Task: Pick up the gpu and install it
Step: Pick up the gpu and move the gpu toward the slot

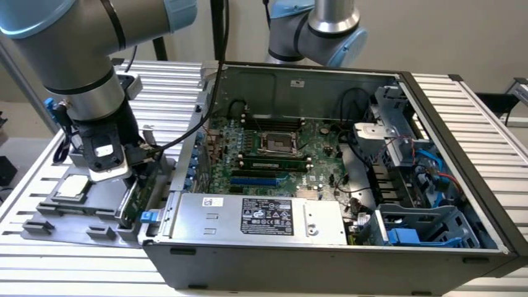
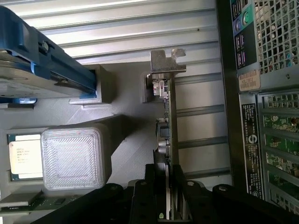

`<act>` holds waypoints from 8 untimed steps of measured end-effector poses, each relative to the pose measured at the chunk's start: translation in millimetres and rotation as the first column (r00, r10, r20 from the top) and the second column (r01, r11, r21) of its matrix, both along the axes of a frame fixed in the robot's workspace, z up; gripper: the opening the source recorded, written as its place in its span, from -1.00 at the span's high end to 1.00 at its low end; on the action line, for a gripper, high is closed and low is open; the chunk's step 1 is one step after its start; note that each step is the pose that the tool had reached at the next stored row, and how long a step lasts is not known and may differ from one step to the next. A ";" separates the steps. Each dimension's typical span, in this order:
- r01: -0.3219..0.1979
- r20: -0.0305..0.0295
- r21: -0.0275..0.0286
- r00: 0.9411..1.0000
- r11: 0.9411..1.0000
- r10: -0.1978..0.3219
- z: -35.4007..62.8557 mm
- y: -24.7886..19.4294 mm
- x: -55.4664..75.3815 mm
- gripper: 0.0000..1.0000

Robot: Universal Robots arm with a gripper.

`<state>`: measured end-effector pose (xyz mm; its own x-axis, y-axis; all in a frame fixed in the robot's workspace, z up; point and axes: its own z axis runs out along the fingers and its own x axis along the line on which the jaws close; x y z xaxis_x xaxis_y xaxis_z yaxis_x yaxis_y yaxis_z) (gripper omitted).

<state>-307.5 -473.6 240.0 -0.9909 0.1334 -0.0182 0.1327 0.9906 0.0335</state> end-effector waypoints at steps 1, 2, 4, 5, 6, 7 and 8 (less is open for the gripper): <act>0.000 0.000 0.000 1.000 1.000 0.000 0.0 0.0 0.0 0.47; -0.001 0.000 0.000 1.000 1.000 0.001 0.0 0.0 0.0 0.47; -0.006 0.000 0.000 1.000 1.000 0.006 0.0 0.0 0.0 0.47; -0.012 0.000 0.000 1.000 1.000 0.012 0.0 0.0 -0.1 0.47; -0.021 0.000 0.000 1.000 1.000 0.021 0.0 0.0 -0.1 0.47; -0.033 0.000 0.000 0.999 0.999 0.033 0.0 0.0 -0.1 0.47; -0.049 0.000 0.000 0.999 0.999 0.049 0.0 0.0 0.0 0.47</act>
